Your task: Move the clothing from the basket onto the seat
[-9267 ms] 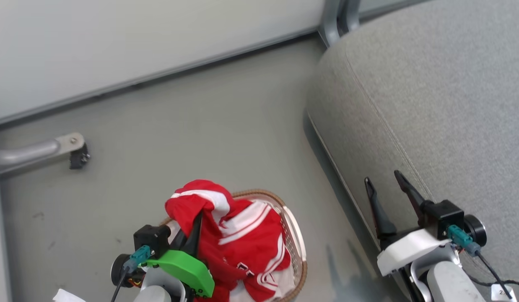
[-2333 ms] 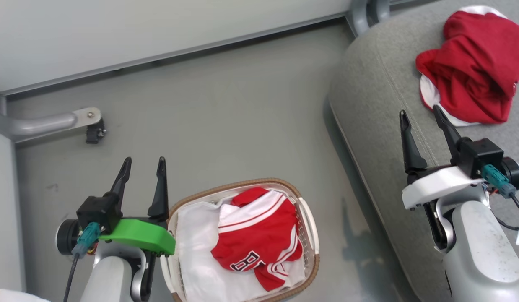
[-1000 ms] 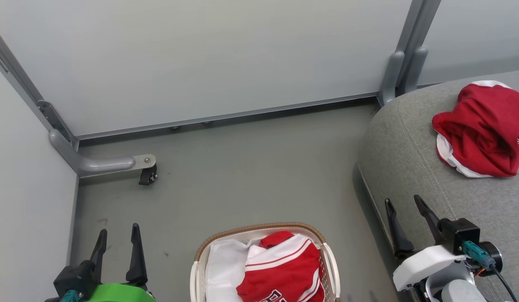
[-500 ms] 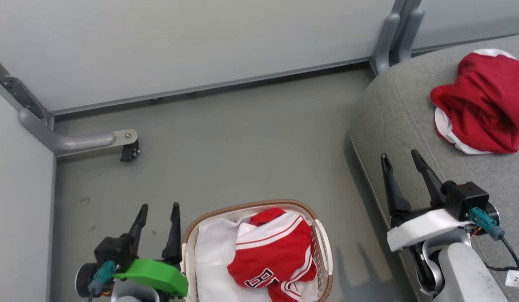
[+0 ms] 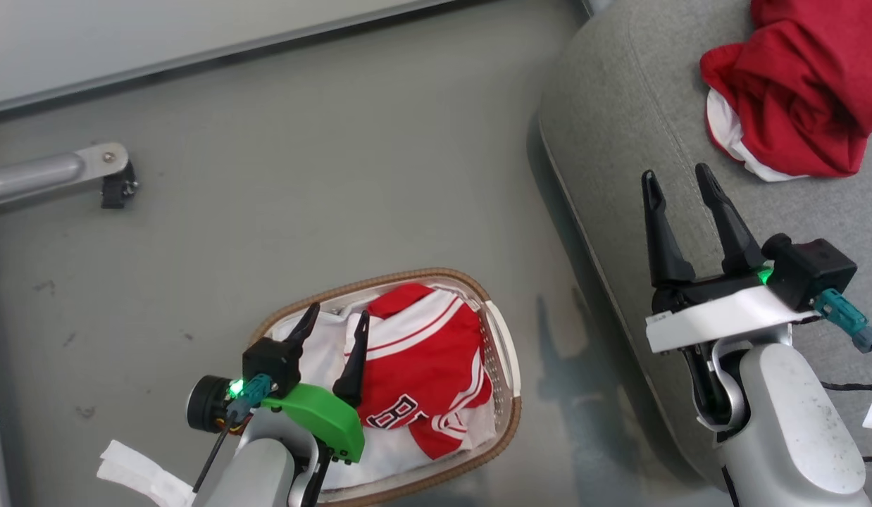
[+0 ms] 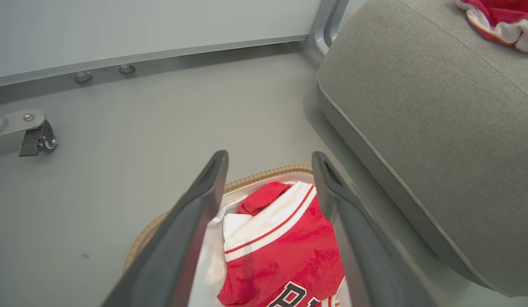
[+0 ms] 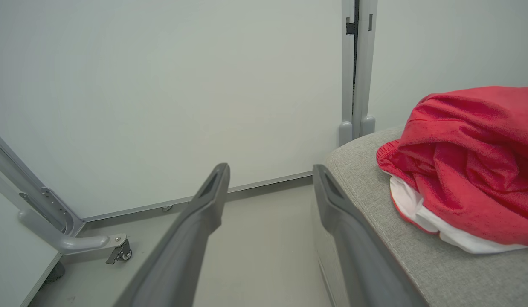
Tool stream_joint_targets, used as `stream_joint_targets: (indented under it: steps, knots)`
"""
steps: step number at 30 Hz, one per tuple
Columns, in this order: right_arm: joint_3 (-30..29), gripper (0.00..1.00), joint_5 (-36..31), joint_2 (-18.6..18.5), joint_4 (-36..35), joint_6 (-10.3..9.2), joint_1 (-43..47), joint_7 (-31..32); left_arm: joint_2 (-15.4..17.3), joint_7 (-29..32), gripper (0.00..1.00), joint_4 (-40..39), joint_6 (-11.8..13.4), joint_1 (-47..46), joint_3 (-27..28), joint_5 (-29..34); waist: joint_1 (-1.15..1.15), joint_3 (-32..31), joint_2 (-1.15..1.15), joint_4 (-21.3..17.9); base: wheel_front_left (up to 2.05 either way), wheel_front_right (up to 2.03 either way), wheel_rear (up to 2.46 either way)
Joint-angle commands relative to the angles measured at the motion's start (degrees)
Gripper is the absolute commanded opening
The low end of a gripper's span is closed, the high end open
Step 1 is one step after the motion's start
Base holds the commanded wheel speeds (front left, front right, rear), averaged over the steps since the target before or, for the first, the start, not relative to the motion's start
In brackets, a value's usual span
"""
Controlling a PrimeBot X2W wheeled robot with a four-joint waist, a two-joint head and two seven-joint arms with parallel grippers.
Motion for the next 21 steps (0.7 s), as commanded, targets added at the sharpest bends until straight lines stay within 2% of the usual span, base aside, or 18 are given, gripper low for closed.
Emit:
stream_joint_targets:
  steps: [1,11,21]
  knots:
    - [0.16,1.00,0.84,-0.11,-0.83,-0.07,-1.37,-0.10,0.78,0.04,1.00,0.95,-0.17,-1.86,-1.12,0.09,0.00,6.53,0.00,-4.90,0.00,0.00,0.00]
    - [2.49,1.00,4.40,-0.09,-4.32,-0.07,-5.45,-0.10,3.72,0.04,1.00,8.91,-0.17,-9.01,-10.88,-3.51,0.00,14.40,0.00,-9.11,0.00,0.00,0.00]
    - [4.10,1.00,6.15,-0.08,-5.84,-0.07,-8.03,-0.10,7.07,0.04,1.00,16.56,-0.18,-14.94,-19.70,-7.14,0.00,20.64,0.00,-11.49,0.00,0.00,0.00]
